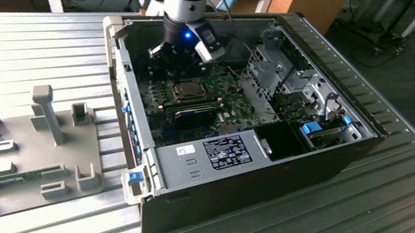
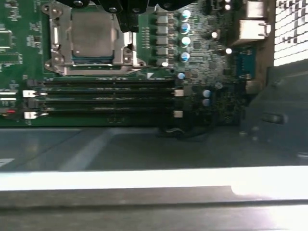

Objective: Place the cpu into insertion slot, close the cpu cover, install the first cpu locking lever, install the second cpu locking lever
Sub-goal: 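Install the first cpu locking lever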

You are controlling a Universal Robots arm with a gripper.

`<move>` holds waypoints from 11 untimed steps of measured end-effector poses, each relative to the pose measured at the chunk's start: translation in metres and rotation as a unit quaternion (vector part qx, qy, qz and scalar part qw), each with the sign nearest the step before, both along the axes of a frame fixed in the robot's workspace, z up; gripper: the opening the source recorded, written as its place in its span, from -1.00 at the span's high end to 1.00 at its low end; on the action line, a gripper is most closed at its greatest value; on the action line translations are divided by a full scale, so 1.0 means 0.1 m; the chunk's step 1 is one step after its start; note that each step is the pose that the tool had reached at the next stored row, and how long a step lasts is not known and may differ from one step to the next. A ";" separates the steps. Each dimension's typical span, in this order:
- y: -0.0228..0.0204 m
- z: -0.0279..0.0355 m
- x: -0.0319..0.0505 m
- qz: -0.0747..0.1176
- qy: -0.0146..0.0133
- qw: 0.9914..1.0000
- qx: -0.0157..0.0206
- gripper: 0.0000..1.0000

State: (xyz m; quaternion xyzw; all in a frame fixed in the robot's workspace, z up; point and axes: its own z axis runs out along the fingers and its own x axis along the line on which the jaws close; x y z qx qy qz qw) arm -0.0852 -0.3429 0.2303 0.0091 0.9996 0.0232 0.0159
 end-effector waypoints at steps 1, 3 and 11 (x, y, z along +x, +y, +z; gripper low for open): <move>0.000 0.000 -0.023 0.000 0.000 1.000 0.000 0.79; 0.000 0.000 -0.068 0.000 -0.001 1.000 0.000 0.79; 0.000 -0.001 -0.227 0.000 -0.002 1.000 0.000 0.79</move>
